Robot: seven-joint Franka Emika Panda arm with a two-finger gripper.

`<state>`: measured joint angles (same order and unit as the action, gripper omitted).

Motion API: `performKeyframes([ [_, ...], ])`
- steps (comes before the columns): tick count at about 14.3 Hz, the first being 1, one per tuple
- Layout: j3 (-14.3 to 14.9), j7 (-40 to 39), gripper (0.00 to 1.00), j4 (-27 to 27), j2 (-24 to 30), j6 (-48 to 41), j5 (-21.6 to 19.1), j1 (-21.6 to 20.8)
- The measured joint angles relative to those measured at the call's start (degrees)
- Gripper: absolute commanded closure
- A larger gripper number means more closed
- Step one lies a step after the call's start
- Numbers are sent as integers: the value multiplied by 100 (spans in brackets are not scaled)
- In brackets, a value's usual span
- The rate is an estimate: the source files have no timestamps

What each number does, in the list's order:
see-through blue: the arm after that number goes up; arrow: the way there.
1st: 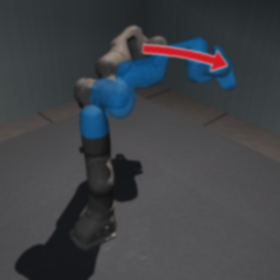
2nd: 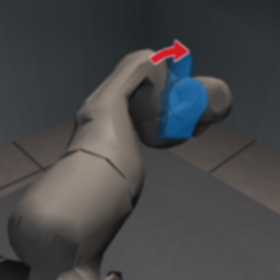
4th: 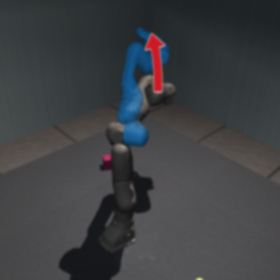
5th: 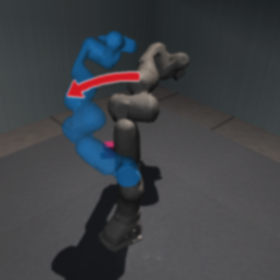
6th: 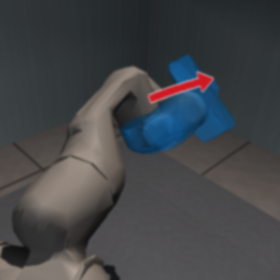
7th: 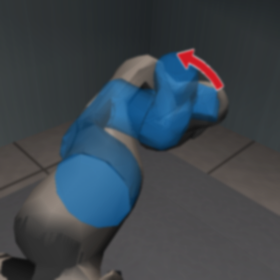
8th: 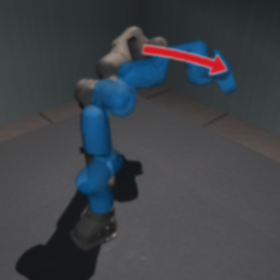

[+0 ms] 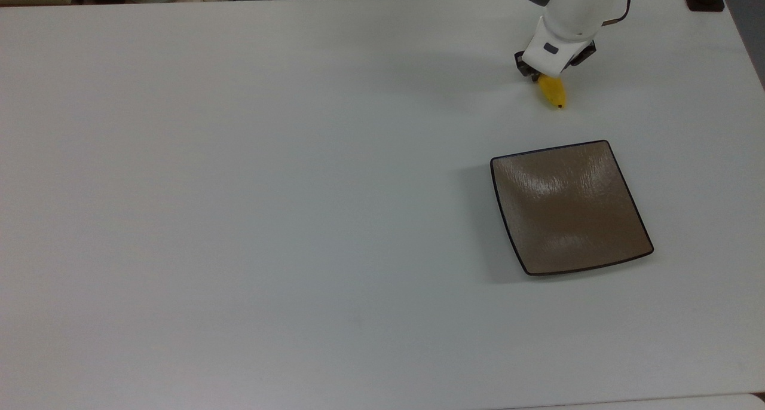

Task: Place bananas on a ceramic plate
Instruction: 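Close the gripper on the yellow banana and lift it, then carry the banana over the brown square plate and lower it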

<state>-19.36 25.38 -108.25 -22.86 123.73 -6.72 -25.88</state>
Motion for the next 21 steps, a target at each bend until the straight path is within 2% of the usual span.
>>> performKeyframes([
  [7, 9, 1, 76, 95, 7, -5, 128, 31],
  [17, 40, 4, 76, 1270, 114, -42, 170, 550],
  [21, 58, 67, 75, 1387, 85, 698, 170, 778],
])
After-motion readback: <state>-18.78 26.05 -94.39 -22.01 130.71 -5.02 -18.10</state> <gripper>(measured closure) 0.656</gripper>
